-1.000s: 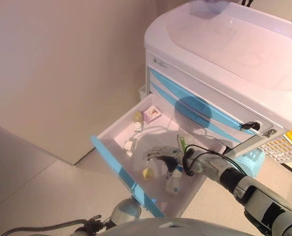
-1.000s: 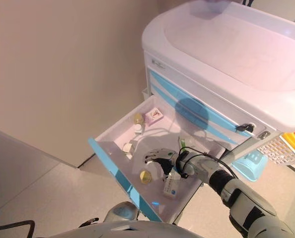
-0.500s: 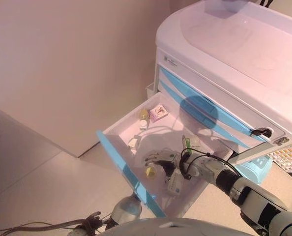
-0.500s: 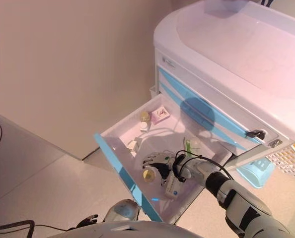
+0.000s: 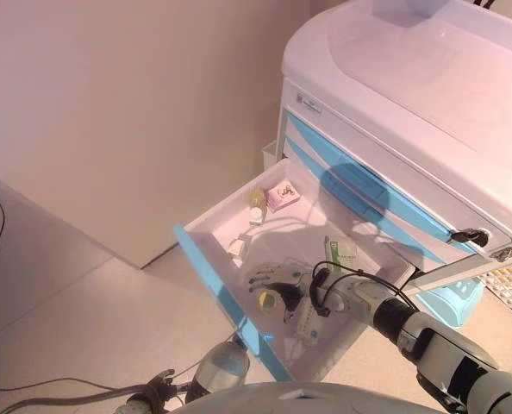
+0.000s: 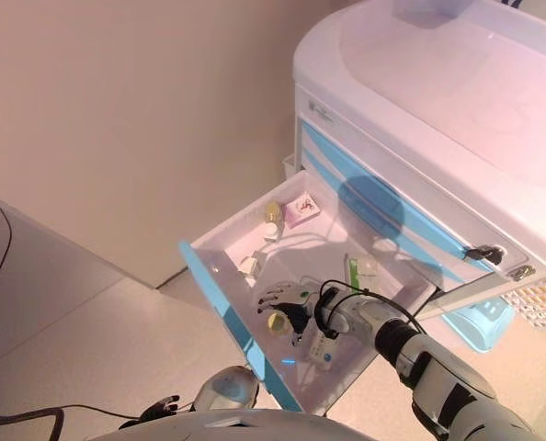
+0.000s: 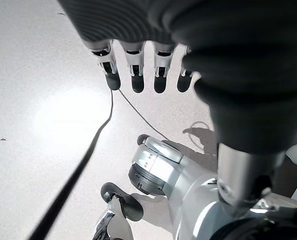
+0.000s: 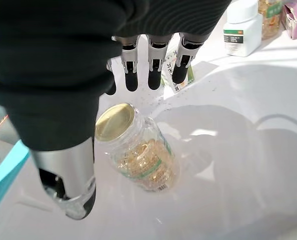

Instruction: Open the drawer and pick up the medicine

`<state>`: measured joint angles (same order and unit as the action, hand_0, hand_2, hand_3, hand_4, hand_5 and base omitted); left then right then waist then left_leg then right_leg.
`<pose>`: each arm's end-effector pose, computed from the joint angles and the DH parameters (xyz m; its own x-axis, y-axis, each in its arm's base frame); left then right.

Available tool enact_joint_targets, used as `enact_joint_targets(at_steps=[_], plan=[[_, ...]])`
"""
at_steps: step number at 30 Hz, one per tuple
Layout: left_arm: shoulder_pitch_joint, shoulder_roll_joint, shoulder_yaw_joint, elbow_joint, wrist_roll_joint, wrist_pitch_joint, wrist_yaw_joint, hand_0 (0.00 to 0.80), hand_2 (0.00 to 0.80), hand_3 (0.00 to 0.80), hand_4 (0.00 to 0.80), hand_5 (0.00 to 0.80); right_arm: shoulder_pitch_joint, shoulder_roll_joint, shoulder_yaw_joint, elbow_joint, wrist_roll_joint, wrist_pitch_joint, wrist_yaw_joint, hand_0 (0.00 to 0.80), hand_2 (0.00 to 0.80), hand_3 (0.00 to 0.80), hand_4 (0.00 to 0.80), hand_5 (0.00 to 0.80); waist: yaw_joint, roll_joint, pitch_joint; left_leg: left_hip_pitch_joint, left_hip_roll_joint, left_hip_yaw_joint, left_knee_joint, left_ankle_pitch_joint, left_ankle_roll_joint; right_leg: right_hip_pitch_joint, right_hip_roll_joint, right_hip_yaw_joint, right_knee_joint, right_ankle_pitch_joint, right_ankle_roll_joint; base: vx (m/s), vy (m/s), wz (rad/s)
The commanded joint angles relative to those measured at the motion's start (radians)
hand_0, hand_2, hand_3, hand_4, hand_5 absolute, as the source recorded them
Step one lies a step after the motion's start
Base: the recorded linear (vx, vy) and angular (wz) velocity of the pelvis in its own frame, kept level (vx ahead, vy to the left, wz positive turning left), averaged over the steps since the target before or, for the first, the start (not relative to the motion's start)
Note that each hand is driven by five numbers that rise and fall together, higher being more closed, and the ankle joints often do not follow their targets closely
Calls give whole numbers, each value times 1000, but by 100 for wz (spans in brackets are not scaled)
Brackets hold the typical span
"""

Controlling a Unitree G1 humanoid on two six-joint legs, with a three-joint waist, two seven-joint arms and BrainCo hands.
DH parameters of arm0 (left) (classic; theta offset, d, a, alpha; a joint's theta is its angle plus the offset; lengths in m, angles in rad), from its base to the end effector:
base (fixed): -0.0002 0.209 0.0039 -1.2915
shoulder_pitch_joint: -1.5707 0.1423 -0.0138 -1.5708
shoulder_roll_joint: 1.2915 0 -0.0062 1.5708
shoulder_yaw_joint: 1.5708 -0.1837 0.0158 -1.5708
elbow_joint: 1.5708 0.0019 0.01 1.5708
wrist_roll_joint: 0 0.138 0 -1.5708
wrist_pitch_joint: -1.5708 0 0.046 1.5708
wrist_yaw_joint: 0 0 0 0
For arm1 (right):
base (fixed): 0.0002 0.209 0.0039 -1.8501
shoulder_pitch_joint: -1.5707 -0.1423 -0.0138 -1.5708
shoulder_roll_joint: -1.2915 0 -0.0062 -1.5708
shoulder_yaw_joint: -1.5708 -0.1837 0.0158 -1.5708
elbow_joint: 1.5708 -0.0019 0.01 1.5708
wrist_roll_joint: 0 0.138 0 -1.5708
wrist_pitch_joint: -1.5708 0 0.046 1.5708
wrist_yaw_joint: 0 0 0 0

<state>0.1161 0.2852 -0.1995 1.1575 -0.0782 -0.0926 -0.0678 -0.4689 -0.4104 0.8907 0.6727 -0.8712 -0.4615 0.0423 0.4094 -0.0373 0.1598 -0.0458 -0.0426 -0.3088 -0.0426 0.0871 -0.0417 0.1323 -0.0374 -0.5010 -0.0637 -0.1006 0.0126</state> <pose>0.0438 0.2343 -0.1143 0.3623 0.1086 -0.9257 0.1487 0.9737 0.1724 0.2278 -0.1220 -0.0118 0.4400 0.7264 -0.5280 -0.4630 -0.3204 -0.8265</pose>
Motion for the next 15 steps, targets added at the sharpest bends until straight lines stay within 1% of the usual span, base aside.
enact_joint_targets(at_steps=[1, 10, 15], plan=[[-12, 11, -21, 33, 17, -31, -3, 0, 0, 0, 0, 0, -3, 14, 34, -33, -46, 25, -79, 0, 0, 0, 0, 0, 21, -9, 5, 14, -45, -27, -32, -46, 7, -49, -54, 60, 89, 7, 27, 2, -7, 11], [-23, 7, -24, 45, 12, -44, -1, 0, 0, 0, 0, 0, 3, 24, 44, -22, -143, 59, -191, 0, 0, 0, 0, 0, 18, -6, 16, 6, -46, -26, -32, -45, 10, -57, -55, 59, 90, 9, 29, 1, -3, 1], [-25, 2, -25, 49, 16, -50, -2, 0, 0, 0, 0, 0, 5, 28, 41, -13, -146, 65, -200, 0, 0, 0, 0, 0, 16, -4, 17, 4, -47, -24, -31, -47, 12, -60, -55, 62, 91, 8, 29, -14, 15, 0]])
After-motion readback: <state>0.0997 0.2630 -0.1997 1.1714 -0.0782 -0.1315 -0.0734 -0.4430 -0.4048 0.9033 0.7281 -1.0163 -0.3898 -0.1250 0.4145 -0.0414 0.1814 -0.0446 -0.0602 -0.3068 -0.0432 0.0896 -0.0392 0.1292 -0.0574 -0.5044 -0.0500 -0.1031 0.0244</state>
